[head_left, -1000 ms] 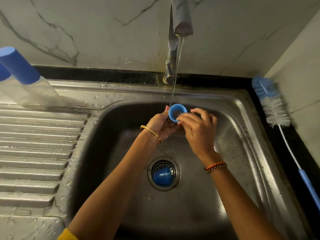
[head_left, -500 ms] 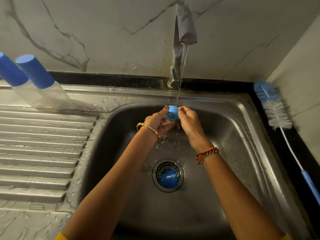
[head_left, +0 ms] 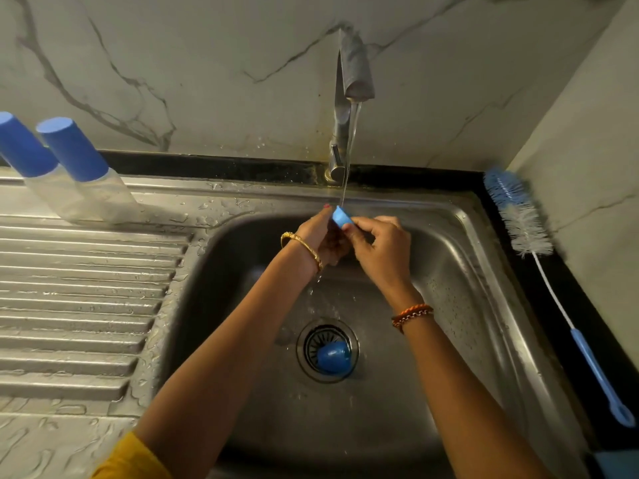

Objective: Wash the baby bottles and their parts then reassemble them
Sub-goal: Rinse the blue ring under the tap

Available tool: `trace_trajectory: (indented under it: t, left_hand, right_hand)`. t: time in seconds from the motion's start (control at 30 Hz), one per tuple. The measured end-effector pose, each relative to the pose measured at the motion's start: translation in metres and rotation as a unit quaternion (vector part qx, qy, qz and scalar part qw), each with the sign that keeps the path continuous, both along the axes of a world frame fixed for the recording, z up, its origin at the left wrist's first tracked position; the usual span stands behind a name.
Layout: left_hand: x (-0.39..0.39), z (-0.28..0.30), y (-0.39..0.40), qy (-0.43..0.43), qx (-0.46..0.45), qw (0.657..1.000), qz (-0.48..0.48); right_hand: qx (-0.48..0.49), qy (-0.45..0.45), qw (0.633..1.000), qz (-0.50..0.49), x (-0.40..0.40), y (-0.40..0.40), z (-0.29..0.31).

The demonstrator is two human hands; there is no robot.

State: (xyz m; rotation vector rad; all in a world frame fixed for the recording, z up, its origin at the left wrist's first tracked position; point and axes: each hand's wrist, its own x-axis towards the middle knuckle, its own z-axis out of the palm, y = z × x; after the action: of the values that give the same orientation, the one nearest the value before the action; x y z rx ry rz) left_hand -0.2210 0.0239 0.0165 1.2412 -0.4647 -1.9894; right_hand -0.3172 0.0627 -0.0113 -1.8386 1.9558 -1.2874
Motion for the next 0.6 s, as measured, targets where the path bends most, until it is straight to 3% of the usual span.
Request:
trace_trajectory:
  t: [0.07, 0.17, 0.33, 0.5, 0.6]
  left_hand:
    - [-0.004, -0.004, 0.006, 0.0, -0.035, 0.999, 0.015]
    - [-0.001, -0.008, 0.004, 0.022, -0.043, 0.998, 0.033]
    - [0.011, -0.005, 0.003, -0.003, -0.019, 1.0, -0.017]
    - [0.011, -0.019, 0.003, 0.097, -0.002, 0.995, 0.009]
    - [0.015, -0.03, 0.006, 0.07, -0.042, 0.997, -0.013]
  right_hand:
    - [0.019, 0.004, 0.999, -0.033, 0.004, -0.002, 0.0]
    - [0.011, 0.012, 1.0, 0.009, 0.009, 0.0, 0.001]
    - [-0.073, 0.193, 0.976, 0.067, -0.011, 0.005, -0.005]
    - [-0.093, 0.255, 0.961, 0.05, 0.002, -0.002, -0.001]
    - [-0.13, 0.25, 0.958, 0.053, 0.001, 0.005, -0.011]
